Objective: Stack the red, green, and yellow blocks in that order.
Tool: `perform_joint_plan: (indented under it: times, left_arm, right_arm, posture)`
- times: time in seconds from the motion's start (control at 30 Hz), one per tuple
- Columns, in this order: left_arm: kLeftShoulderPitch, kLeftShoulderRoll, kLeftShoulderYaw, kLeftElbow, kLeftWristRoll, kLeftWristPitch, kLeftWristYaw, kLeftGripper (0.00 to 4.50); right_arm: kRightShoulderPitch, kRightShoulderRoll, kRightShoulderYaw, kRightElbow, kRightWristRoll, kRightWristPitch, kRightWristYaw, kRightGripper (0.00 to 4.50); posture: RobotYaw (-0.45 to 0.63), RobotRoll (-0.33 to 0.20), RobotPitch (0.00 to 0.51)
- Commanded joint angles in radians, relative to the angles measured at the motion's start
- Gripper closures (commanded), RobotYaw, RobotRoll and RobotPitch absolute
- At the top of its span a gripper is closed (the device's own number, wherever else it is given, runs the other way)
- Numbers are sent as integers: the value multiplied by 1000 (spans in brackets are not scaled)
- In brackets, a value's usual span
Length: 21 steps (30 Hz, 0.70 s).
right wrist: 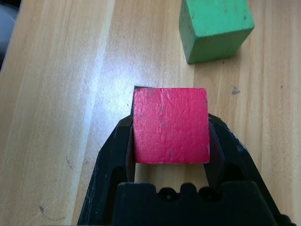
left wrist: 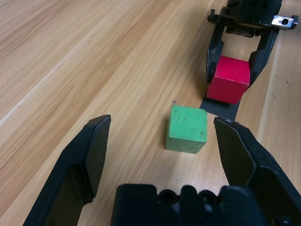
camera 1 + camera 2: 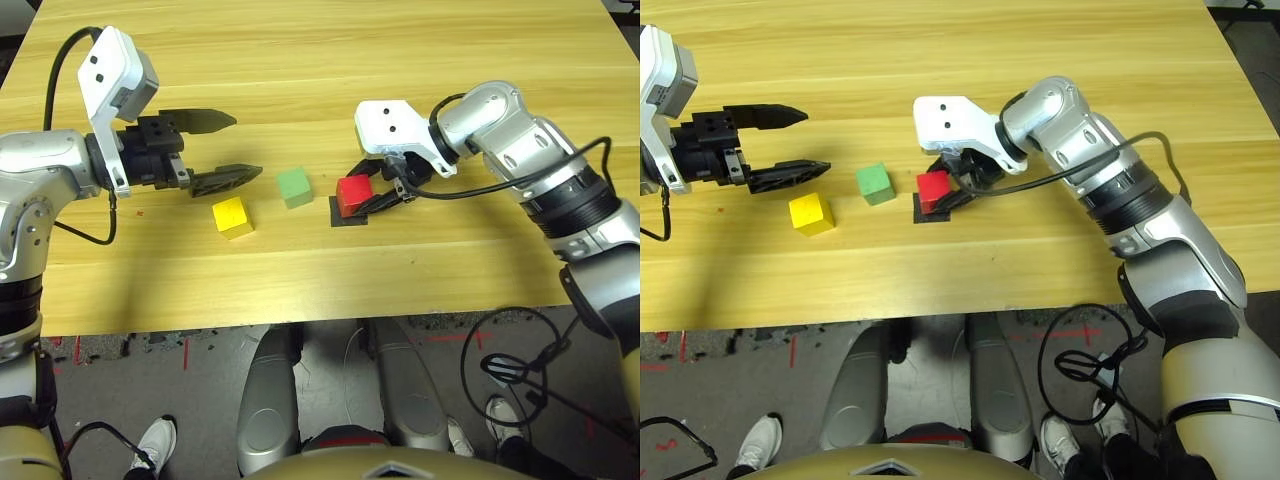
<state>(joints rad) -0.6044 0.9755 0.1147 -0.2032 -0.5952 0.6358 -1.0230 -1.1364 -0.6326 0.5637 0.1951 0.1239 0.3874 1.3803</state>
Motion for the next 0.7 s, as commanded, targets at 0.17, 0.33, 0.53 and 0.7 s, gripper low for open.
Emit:
perform_joint_plan:
  times: [0.17,0.33,0.53,0.7]
  left_arm:
    - [8,-1,7,-13,4,7,4,0]
    - [3,-3,3,-16,2,14,8,0]
    - [3,-2,4,-13,3,14,5,0]
    - [4,-8,1,-13,3,14,8,0]
  right_arm:
    - [50,23,-30,-75,-32,42,7,2452]
    - [69,28,-39,-92,-42,50,6,2452]
    - [78,27,-44,-91,-52,39,6,2452]
    - [86,29,-52,-90,-64,27,9,2452]
  posture:
    - [382,-63,332]
    - [381,-56,339]
    - [379,-56,346]
    - [376,-61,350]
